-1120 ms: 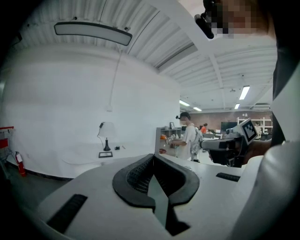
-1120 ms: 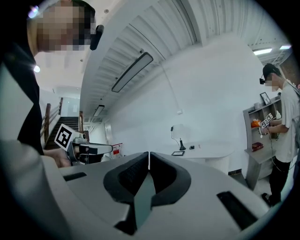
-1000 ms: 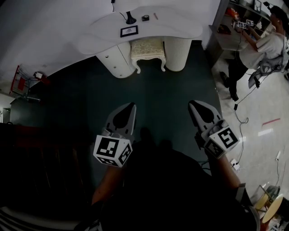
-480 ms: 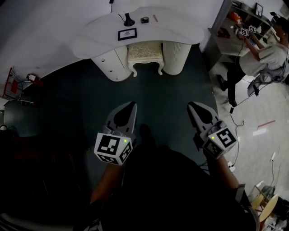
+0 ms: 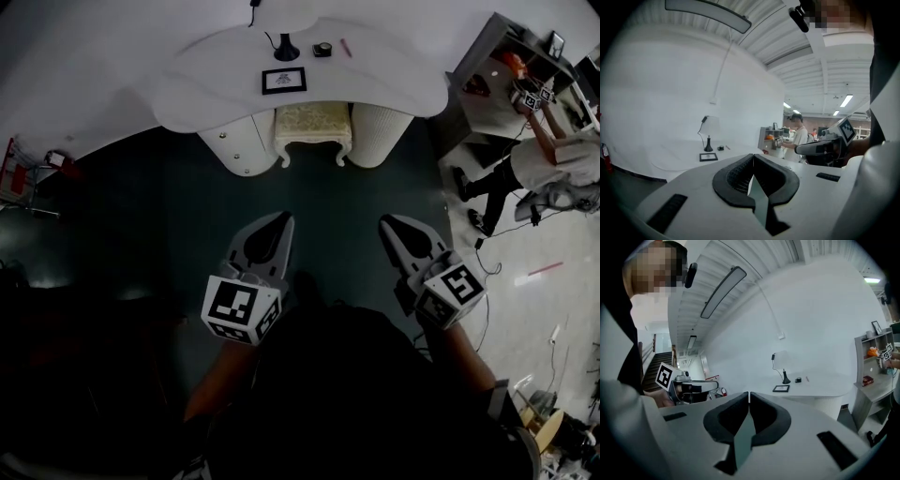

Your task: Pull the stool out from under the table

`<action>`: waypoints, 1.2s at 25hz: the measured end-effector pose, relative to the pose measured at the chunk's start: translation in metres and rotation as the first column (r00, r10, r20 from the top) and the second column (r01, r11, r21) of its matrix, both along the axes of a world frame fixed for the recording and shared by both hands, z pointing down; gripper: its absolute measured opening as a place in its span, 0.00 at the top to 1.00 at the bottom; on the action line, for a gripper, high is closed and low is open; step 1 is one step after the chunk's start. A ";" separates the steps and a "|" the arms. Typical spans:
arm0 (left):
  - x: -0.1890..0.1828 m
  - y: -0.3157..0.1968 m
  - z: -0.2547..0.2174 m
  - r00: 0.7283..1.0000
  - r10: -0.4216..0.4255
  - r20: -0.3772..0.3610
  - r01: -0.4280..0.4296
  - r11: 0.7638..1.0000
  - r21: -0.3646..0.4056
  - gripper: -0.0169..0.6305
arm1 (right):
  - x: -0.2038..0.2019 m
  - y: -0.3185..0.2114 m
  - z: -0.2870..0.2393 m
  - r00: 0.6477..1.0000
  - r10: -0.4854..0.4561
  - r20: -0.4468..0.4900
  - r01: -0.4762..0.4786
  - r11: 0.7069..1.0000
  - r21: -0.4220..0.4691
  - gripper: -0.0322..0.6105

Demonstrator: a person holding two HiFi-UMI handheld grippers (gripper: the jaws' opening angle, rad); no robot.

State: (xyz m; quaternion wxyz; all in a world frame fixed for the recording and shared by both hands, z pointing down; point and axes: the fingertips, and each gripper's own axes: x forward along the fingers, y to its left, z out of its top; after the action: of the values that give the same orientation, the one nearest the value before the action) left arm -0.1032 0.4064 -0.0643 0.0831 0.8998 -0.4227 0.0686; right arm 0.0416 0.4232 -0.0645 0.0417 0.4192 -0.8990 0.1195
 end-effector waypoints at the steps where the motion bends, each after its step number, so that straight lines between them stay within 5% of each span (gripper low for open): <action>1: -0.007 -0.009 0.002 1.000 -0.001 -0.004 0.001 1.000 -0.001 0.95 | -0.008 -0.007 0.001 1.000 -0.004 -0.001 0.004 1.000 -0.006 0.92; 13: -0.031 -0.082 0.003 0.999 -0.032 -0.026 0.033 0.999 0.013 0.95 | -0.024 -0.081 0.005 1.000 0.012 -0.028 -0.012 1.000 -0.013 0.92; 21: -0.002 -0.117 0.015 0.998 -0.063 -0.002 0.063 0.998 -0.023 0.95 | 0.013 -0.130 0.009 1.000 -0.005 0.007 0.005 1.000 0.012 0.92; 30: 0.052 -0.147 0.046 0.991 -0.053 0.119 0.053 0.999 0.005 0.95 | 0.056 -0.180 0.046 0.997 -0.075 0.006 0.075 0.997 0.020 0.92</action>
State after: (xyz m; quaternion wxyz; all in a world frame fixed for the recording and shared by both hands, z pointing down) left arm -0.0508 0.2593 -0.0188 0.0588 0.8827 -0.4507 0.1197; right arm 0.0973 0.2434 -0.0189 0.0391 0.3852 -0.9154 0.1104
